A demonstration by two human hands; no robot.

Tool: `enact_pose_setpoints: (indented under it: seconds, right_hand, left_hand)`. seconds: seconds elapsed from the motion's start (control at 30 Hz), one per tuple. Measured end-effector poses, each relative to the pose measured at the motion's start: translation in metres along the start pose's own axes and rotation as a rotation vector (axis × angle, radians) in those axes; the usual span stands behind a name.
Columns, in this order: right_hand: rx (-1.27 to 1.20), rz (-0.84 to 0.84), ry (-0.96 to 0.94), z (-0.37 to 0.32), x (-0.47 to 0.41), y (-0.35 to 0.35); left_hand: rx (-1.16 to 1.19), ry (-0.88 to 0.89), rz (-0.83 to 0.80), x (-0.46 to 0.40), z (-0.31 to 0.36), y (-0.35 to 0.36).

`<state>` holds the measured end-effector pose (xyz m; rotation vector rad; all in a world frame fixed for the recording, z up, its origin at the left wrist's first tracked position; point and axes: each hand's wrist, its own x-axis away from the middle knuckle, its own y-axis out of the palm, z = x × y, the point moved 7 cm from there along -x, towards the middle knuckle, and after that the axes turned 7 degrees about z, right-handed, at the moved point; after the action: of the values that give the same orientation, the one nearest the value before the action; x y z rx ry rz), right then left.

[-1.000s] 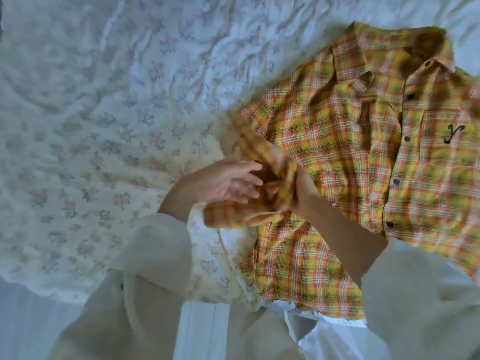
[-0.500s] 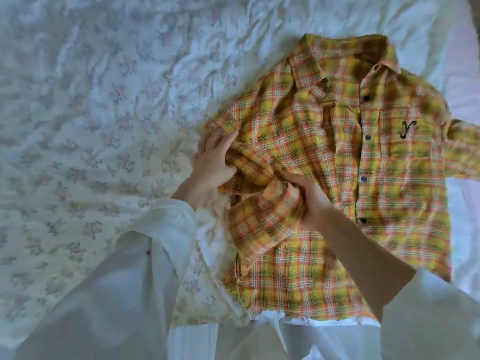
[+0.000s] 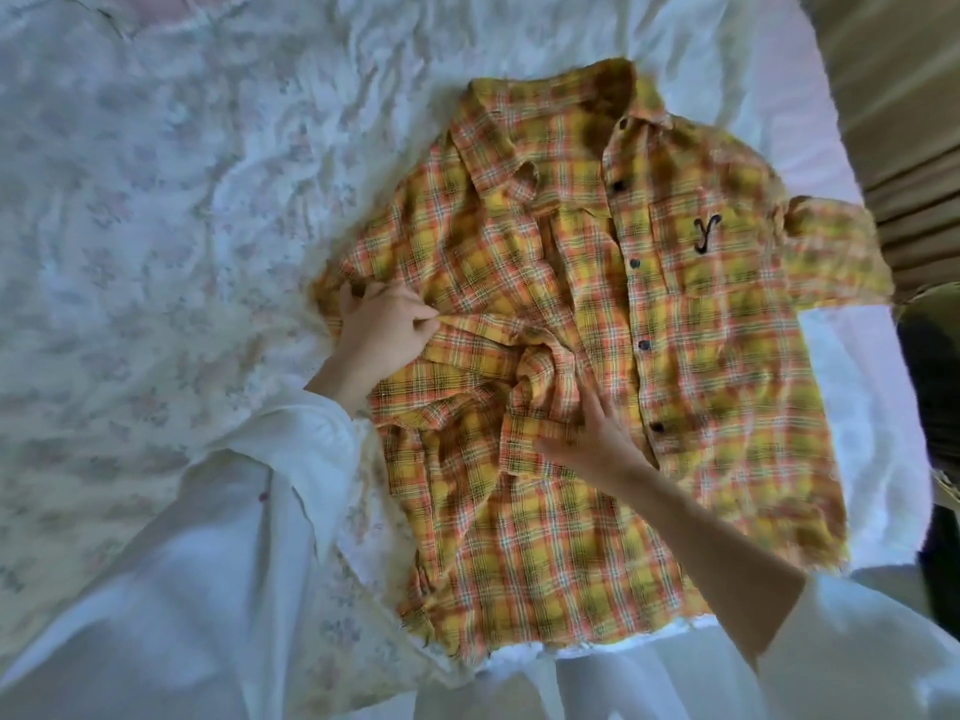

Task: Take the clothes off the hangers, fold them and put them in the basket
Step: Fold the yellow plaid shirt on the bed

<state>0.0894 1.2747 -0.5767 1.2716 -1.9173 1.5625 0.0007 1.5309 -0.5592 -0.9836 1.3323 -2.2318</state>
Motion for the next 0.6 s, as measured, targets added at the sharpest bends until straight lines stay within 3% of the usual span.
enact_pose_setpoints:
  seconds: [0.03, 0.1, 0.2, 0.3, 0.47, 0.6]
  right_hand:
    - [0.093, 0.044, -0.028, 0.000, 0.000, 0.002]
    - [0.039, 0.242, -0.074, 0.002, -0.004, -0.012]
    - [-0.427, 0.385, 0.084, 0.021, -0.009, -0.046]
    - [-0.848, 0.381, 0.283, 0.038, -0.013, -0.087]
    - [-1.322, 0.112, 0.426, 0.058, -0.046, -0.137]
    - [-1.575, 0.201, 0.436, 0.088, -0.075, -0.174]
  left_hand:
    - [0.008, 0.005, 0.026, 0.000, 0.003, -0.001]
    - [0.073, -0.015, 0.105, 0.002, 0.005, -0.006]
    - [0.253, -0.063, 0.240, 0.004, 0.010, -0.021]
    - [0.370, -0.080, 0.313, 0.003, 0.028, -0.037]
    - [0.623, -0.081, 0.324, -0.018, 0.081, -0.052]
    - [0.525, -0.251, 0.452, -0.038, 0.095, -0.047]
